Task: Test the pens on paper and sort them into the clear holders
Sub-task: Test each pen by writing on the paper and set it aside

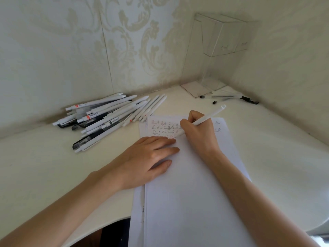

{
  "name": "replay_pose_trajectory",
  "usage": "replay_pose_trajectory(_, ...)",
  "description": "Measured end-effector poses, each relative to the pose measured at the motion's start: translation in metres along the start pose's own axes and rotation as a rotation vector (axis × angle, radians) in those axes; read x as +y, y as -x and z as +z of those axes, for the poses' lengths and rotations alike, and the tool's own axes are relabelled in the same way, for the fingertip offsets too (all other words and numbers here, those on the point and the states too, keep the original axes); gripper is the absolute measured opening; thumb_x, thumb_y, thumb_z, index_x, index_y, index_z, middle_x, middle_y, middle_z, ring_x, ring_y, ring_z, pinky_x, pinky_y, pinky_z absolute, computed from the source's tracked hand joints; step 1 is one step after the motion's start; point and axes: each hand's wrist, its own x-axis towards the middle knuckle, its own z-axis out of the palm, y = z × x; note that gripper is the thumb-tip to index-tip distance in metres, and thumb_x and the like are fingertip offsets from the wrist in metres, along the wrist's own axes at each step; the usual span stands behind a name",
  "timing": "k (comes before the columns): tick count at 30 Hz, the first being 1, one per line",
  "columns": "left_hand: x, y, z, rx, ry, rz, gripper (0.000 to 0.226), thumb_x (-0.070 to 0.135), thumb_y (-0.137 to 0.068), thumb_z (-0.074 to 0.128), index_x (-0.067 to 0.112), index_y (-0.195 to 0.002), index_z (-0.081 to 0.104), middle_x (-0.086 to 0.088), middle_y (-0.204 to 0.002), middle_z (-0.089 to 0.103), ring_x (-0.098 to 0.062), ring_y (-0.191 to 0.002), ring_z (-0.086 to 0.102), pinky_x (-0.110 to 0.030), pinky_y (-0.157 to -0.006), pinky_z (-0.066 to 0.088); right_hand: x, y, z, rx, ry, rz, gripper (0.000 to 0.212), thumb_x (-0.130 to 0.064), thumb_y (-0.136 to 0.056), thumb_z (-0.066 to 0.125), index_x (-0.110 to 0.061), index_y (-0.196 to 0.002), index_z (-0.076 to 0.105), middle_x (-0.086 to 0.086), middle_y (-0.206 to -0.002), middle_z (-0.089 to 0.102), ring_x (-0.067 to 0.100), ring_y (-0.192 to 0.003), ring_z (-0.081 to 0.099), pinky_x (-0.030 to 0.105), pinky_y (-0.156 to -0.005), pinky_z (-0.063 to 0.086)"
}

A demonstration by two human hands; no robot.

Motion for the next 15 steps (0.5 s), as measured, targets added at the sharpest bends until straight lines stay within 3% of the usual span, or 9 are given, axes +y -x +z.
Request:
replay_pose_trajectory(3,-0.0004,0.0009,0.0002,-0.001,0.002,-0.002,0.044,0.042,-0.093,0.032,0.026,-0.129,0.052,0.006,-0.137,0.047,-0.009,-0.126,0.038,-0.021,-0.104,0.024,-0.0004,0.0004,0.0,-0.017,-0.004,-0.002,0.033,-0.007,-0.076,0.055,-0.015,-0.059,0.029,-0.003,-0.056,0.029,0.007,-0.053,0.024,0.018,-0.045,0.022)
replay_pose_trajectory(10,-0.0009,0.0019,-0.0001,0.033,0.01,0.017,0.044,0.041,-0.093,0.033,0.024,-0.127,0.055,0.005,-0.134,0.05,-0.009,-0.123,0.04,-0.021,-0.102,0.028,0.001,0.0015,-0.0011,0.022,-0.04,-0.016,0.037,-0.004,-0.08,0.052,-0.017,-0.061,0.025,-0.007,-0.055,0.024,0.006,-0.05,0.022,0.018,-0.045,0.022)
replay_pose_trajectory(15,-0.0022,0.0011,-0.004,0.154,0.061,-0.004,0.037,0.043,-0.092,0.04,0.02,-0.116,0.057,0.008,-0.108,0.059,-0.008,-0.1,0.052,-0.022,-0.088,0.037,-0.0008,0.004,-0.0057,-0.028,-0.141,-0.028,0.029,-0.032,-0.089,0.062,-0.013,-0.076,0.045,0.005,-0.053,0.058,0.007,-0.05,0.05,0.019,-0.054,0.039)
